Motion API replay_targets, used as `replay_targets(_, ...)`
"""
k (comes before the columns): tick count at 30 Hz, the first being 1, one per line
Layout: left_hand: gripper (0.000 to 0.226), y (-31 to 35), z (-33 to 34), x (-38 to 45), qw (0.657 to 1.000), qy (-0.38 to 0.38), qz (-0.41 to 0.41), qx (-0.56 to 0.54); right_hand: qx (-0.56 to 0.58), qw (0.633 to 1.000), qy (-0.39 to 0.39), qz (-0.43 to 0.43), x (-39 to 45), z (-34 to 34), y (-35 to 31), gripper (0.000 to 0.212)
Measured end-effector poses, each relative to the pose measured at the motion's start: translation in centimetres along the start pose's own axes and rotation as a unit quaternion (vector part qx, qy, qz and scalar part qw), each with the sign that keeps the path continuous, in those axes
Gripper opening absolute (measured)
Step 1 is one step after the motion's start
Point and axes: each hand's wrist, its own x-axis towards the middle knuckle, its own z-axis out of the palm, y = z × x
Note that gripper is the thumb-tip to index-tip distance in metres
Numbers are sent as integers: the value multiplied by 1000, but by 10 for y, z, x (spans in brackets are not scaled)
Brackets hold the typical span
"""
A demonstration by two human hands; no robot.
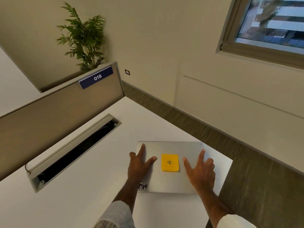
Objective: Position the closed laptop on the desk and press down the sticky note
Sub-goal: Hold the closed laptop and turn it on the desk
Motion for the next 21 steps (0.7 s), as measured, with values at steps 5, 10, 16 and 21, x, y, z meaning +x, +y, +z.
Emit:
replay_targets(5, 99, -28, -30, -18, 1000, 17, -14, -1, -11, 999, -20, -25, -25, 8, -27, 99)
replay_targets(10, 98, -57, -56, -37, 998, 39, -39, -17, -20, 998, -26, -61, -47, 14, -53, 98)
replay_targets(16, 98, -103, -88, -66, 993, 74, -83, -31, -25, 993, -54, -99, -84, 25, -93, 99)
replay_targets(21, 98, -141, -110, -91, 988, 97, -113, -40, -24, 989, -65, -128, -120, 35, -120, 101)
